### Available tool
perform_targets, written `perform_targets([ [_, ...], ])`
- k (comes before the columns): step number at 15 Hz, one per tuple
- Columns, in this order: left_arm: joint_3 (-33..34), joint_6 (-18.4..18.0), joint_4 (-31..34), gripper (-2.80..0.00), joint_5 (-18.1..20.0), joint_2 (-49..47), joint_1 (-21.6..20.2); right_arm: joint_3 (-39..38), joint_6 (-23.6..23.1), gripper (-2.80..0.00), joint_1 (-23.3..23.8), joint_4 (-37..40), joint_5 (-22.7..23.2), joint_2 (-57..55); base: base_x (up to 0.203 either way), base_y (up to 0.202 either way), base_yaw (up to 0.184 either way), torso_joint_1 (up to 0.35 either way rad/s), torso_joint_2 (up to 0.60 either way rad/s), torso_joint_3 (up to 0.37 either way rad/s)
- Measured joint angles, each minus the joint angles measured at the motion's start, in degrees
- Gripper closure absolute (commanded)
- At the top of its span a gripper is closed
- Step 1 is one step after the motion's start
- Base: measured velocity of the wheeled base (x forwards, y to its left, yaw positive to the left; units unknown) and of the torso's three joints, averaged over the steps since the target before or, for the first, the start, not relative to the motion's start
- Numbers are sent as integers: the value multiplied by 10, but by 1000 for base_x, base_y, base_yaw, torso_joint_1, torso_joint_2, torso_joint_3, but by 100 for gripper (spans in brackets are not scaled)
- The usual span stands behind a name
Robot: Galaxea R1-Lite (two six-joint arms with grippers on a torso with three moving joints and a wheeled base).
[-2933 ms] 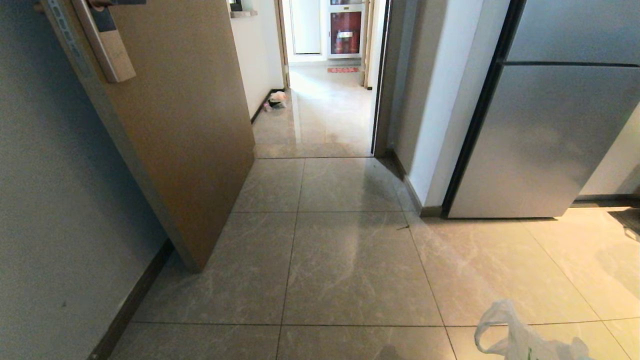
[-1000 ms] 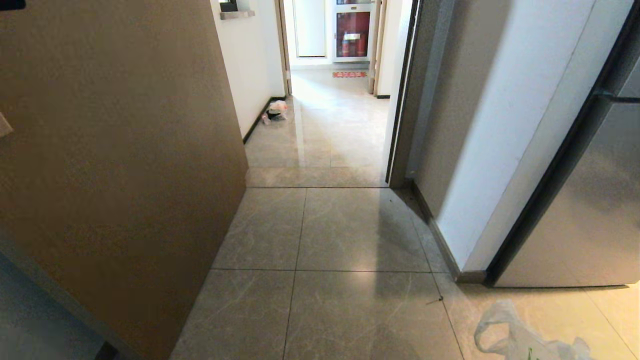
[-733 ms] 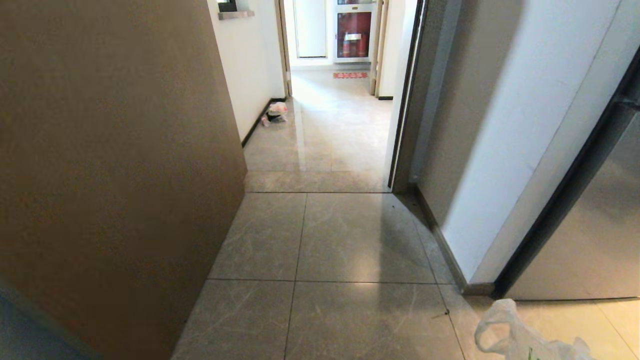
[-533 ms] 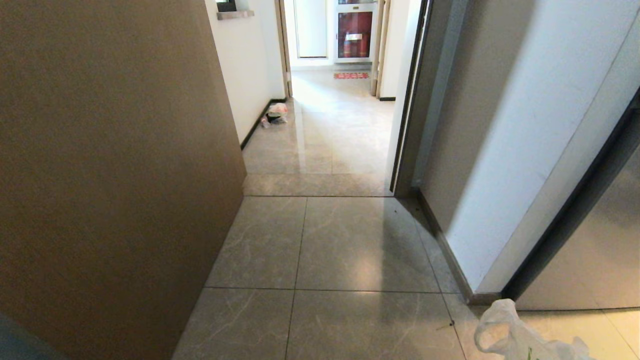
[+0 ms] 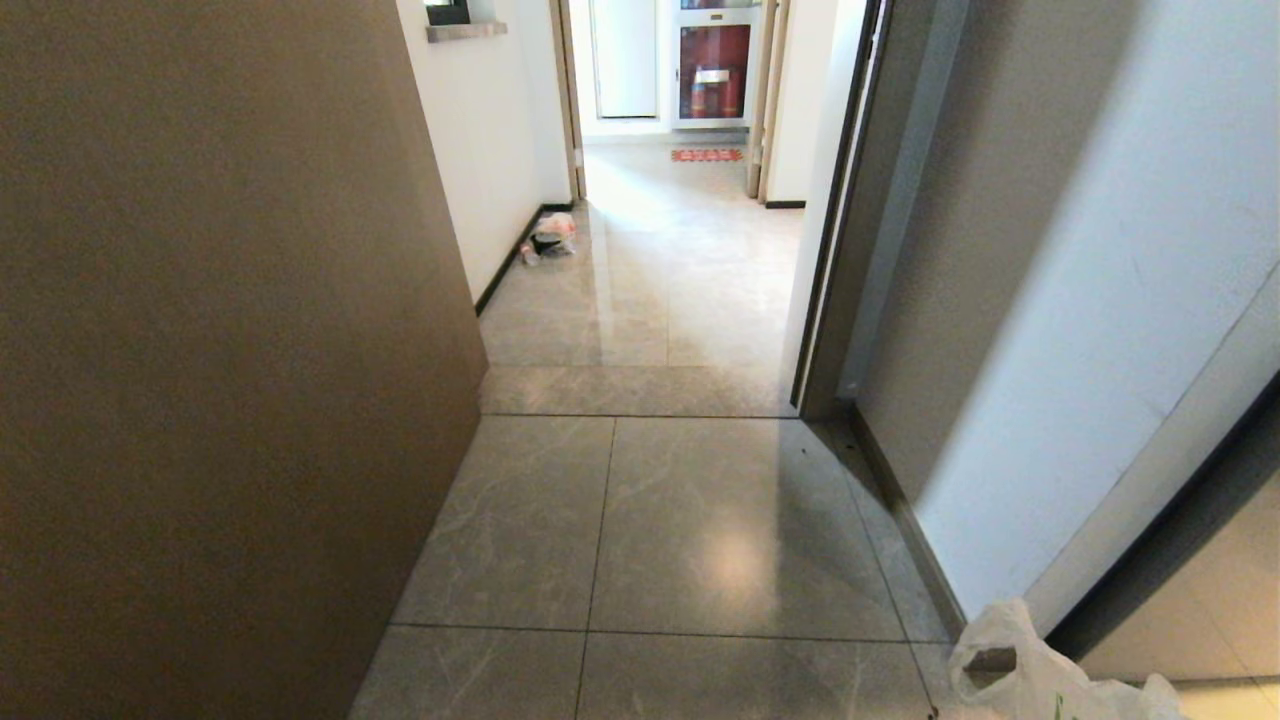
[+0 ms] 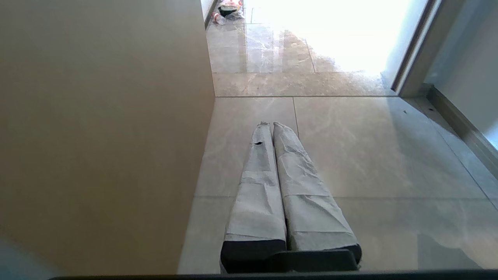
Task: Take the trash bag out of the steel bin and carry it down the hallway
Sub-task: Put the trash bag at the door
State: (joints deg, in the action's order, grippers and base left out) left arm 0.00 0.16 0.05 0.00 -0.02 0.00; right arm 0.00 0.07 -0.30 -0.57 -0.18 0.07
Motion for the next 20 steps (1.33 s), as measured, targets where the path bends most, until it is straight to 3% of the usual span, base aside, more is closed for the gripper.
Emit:
perform_targets([
  [20,0,0,0,0,0,0,0,0,0,0,0,0,0,0,191,0,1,2,2,2],
])
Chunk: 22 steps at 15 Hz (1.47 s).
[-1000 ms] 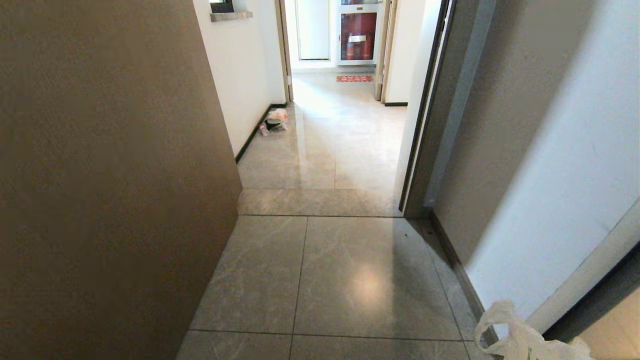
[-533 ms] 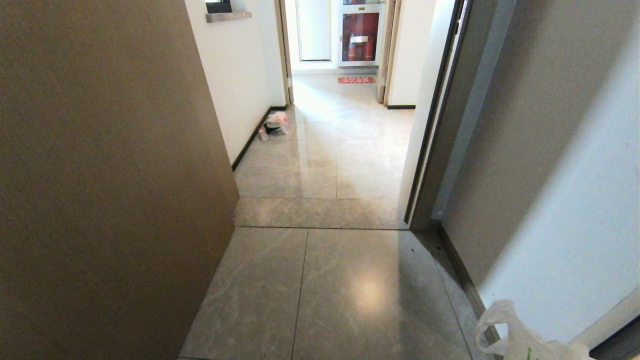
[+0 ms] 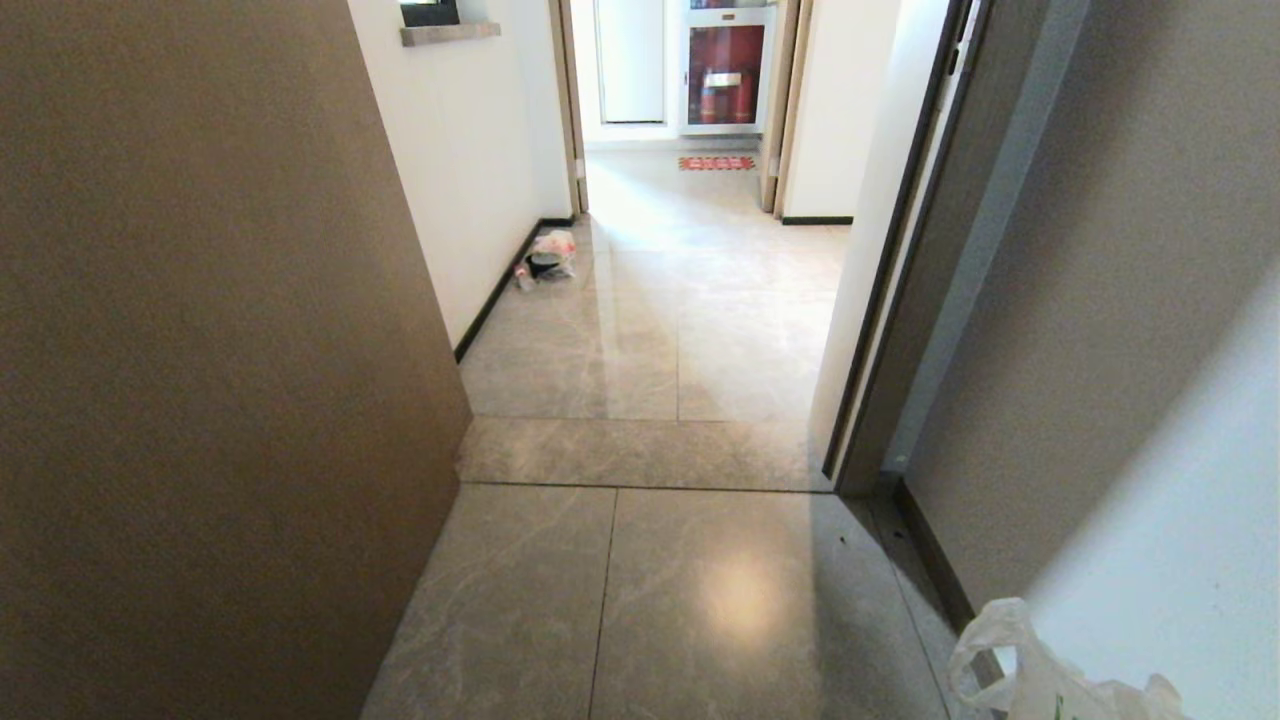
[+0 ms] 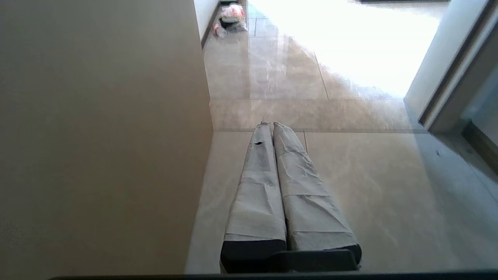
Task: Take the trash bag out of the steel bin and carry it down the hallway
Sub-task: Put the trash bag at the door
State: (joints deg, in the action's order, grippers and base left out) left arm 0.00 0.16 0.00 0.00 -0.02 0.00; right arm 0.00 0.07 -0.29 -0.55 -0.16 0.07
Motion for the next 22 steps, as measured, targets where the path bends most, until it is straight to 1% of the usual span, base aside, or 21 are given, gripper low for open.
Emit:
perform_targets([
  [22,0,0,0,0,0,0,0,0,0,0,-1,0,0,0,192,0,1,2,1,2],
])
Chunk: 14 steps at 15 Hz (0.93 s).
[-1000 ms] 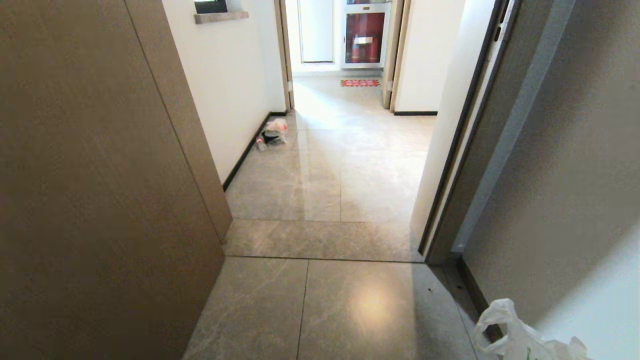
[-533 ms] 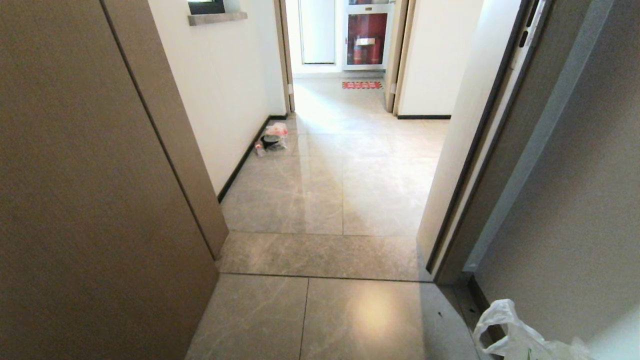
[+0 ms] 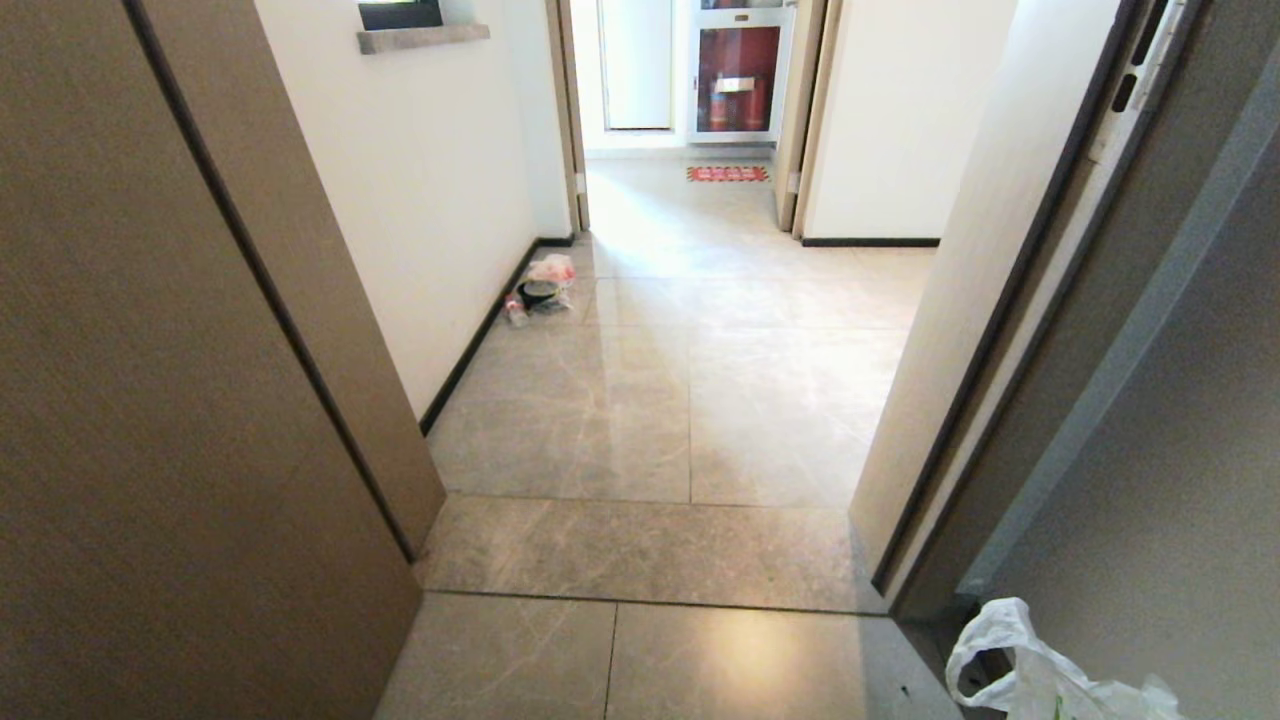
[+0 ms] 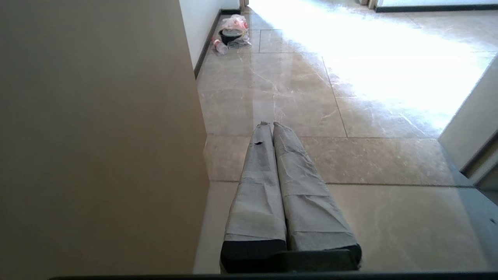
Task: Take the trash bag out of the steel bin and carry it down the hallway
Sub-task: Put the trash bag at the door
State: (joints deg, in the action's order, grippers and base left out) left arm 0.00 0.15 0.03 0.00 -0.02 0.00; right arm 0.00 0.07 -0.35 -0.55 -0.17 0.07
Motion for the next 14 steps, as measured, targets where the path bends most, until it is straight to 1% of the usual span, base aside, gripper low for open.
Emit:
perform_targets([
  [14,0,0,0,0,0,0,0,0,0,0,1,0,0,0,191,0,0,2,2,1],
])
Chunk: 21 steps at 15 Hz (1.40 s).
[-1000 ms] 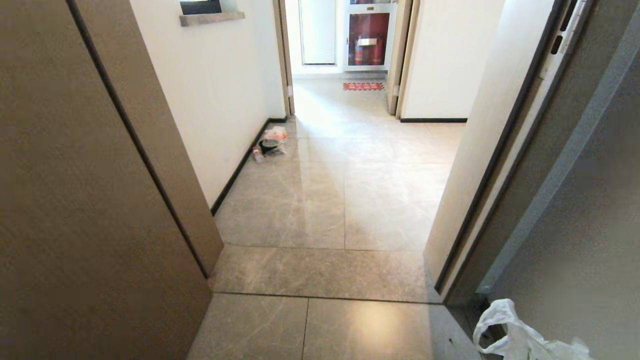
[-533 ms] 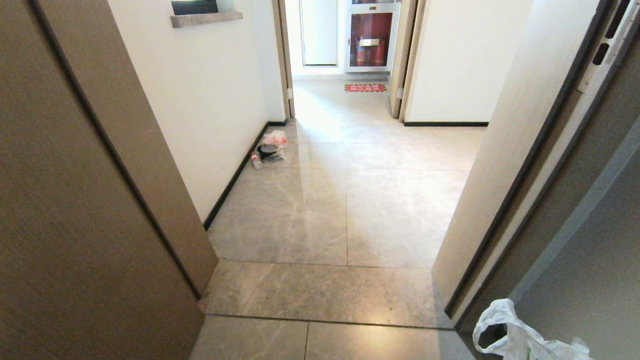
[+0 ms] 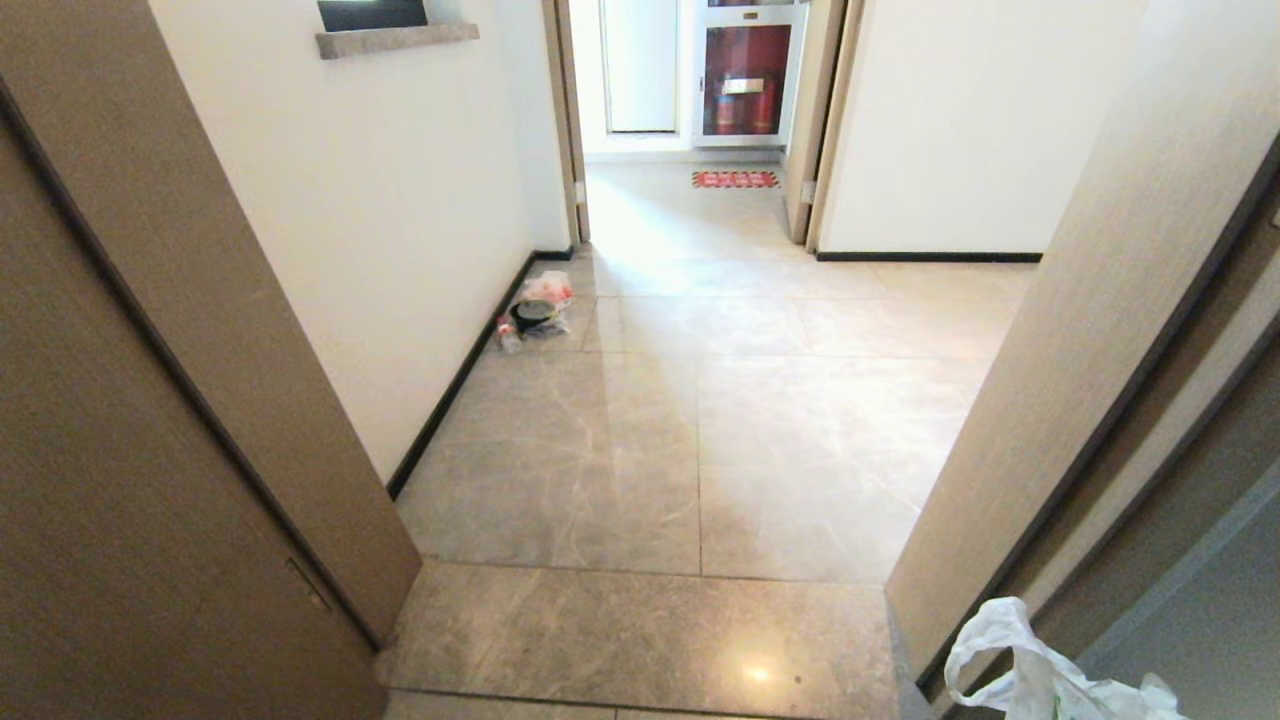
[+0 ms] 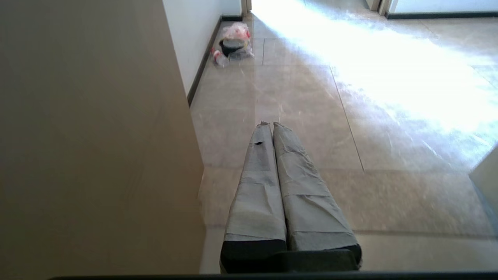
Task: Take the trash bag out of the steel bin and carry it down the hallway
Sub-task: Put the trash bag at the door
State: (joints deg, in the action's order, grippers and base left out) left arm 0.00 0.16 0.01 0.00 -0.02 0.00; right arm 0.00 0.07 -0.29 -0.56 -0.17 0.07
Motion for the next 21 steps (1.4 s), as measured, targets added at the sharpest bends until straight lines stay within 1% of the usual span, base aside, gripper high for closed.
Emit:
perform_targets([
  [21,0,0,0,0,0,0,0,0,0,0,-1,0,0,0,190,0,1,3,2,2],
])
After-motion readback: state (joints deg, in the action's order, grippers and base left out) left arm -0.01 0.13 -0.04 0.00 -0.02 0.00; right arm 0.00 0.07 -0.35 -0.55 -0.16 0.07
